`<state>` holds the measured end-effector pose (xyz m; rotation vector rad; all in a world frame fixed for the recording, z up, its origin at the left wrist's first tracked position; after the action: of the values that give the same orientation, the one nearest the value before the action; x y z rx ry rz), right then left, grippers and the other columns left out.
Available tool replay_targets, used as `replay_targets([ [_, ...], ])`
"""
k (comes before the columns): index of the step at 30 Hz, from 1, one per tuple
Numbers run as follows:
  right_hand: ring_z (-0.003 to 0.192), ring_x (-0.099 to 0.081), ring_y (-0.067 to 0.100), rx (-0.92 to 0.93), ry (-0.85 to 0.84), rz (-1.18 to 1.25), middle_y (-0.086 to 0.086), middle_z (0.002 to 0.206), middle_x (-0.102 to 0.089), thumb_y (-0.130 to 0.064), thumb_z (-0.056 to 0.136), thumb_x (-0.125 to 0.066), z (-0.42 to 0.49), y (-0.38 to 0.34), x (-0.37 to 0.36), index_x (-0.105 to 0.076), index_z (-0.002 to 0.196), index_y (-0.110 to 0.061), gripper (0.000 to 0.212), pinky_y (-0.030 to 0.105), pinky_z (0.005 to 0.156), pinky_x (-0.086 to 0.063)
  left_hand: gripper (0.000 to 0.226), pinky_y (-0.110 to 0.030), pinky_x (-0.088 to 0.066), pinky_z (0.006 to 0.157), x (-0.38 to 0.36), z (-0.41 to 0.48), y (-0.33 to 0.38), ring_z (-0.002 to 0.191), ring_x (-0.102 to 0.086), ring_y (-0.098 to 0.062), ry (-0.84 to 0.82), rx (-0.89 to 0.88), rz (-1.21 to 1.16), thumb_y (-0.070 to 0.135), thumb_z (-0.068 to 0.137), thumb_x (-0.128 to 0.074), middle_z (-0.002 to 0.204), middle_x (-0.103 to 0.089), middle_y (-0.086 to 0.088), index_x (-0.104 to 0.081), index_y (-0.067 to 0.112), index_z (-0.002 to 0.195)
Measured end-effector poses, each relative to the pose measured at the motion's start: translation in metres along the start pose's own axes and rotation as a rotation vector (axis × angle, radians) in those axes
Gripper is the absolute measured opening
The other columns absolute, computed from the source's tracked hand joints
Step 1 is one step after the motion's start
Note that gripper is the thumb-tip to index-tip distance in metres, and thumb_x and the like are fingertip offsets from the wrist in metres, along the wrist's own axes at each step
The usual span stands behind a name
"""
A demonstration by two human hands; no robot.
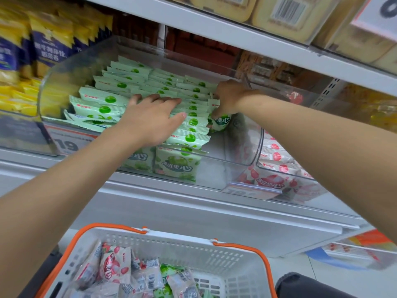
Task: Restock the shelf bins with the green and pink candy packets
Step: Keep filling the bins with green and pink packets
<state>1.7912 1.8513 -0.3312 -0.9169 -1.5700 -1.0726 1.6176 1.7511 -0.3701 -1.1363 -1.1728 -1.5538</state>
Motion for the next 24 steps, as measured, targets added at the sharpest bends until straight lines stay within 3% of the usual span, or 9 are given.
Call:
replay_targets([
  [4,0.085,-0.053,0.025,-0.07,0.029,0.07,0.008,0.097,-0.054,-0.034,0.078,-0.08,-0.001,0.0,0.005,-0.054,0.118,-0.003,0.056,0.028,0.067,-0.041,0.058,-0.047,-0.011,0.118,0.001,0.0,0.001,0.147,-0.02,-0.018,0.002,-0.006,-0.005,0.055,0.1,-0.02,0.157,-0.033,0.002,-0.025,0.031,0.153],
  [9,0.068,-0.05,0.02,-0.075,-0.011,0.055,0.003,0.078,-0.048,-0.034,0.077,-0.08,0.001,0.003,0.012,-0.047,0.079,-0.006,0.043,0.025,0.05,-0.033,0.058,-0.048,-0.011,0.118,0.001,-0.001,0.001,0.147,-0.021,-0.019,0.003,-0.004,-0.017,0.055,0.1,-0.02,0.157,-0.033,0.001,-0.025,0.031,0.153],
  [13,0.081,-0.065,0.021,-0.064,0.021,0.113,0.01,0.096,-0.067,-0.018,0.083,-0.074,-0.006,0.006,0.029,-0.064,0.111,-0.002,0.033,0.025,0.064,-0.049,0.059,-0.047,-0.011,0.118,0.002,-0.002,0.001,0.146,-0.022,-0.019,0.004,-0.001,-0.01,0.056,0.1,-0.02,0.157,-0.033,0.001,-0.025,0.031,0.153],
  [16,0.094,-0.07,0.017,-0.015,-0.407,0.311,0.01,0.104,-0.072,0.001,0.089,-0.064,-0.018,-0.004,0.014,-0.069,0.109,-0.003,0.022,0.031,0.086,-0.057,0.058,-0.048,-0.011,0.118,0.002,-0.002,0.001,0.146,-0.022,-0.019,0.001,-0.002,-0.01,0.055,0.1,-0.021,0.157,-0.033,0.001,-0.025,0.03,0.153],
  [18,0.114,-0.062,0.02,-0.018,-0.609,0.319,0.009,0.123,-0.065,0.014,0.09,-0.052,-0.022,-0.009,-0.003,-0.065,0.119,-0.003,0.036,0.035,0.098,-0.051,0.057,-0.048,-0.011,0.118,0.002,-0.003,0.002,0.146,-0.023,-0.019,0.004,-0.005,-0.008,0.054,0.101,-0.021,0.156,-0.034,0.0,-0.025,0.03,0.153],
  [21,0.132,-0.046,0.022,-0.07,-0.603,0.393,0.009,0.139,-0.054,0.022,0.09,-0.041,-0.011,-0.01,-0.014,-0.049,0.138,-0.005,0.055,0.037,0.104,-0.046,0.057,-0.047,-0.011,0.118,0.002,-0.003,0.002,0.146,-0.023,-0.019,0.007,-0.009,0.0,0.054,0.101,-0.021,0.156,-0.034,0.001,-0.026,0.029,0.153],
  [24,0.135,-0.043,0.026,-0.134,-0.581,0.58,0.014,0.14,-0.052,0.022,0.091,-0.04,-0.005,-0.008,-0.012,-0.031,0.148,-0.007,0.064,0.039,0.108,-0.042,0.057,-0.047,-0.011,0.117,0.002,-0.002,0.002,0.146,-0.022,-0.019,0.007,-0.01,-0.001,0.054,0.101,-0.021,0.156,-0.034,0.001,-0.025,0.03,0.153],
])
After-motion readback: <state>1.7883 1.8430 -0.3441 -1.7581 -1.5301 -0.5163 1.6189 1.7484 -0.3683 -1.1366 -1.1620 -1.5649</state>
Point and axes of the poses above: each hand's wrist, its own z-axis towards the middle knuckle, its own x-axis out of the back of the hand, y = z × x, the point moved 4 cm from there along z, towards the middle knuckle
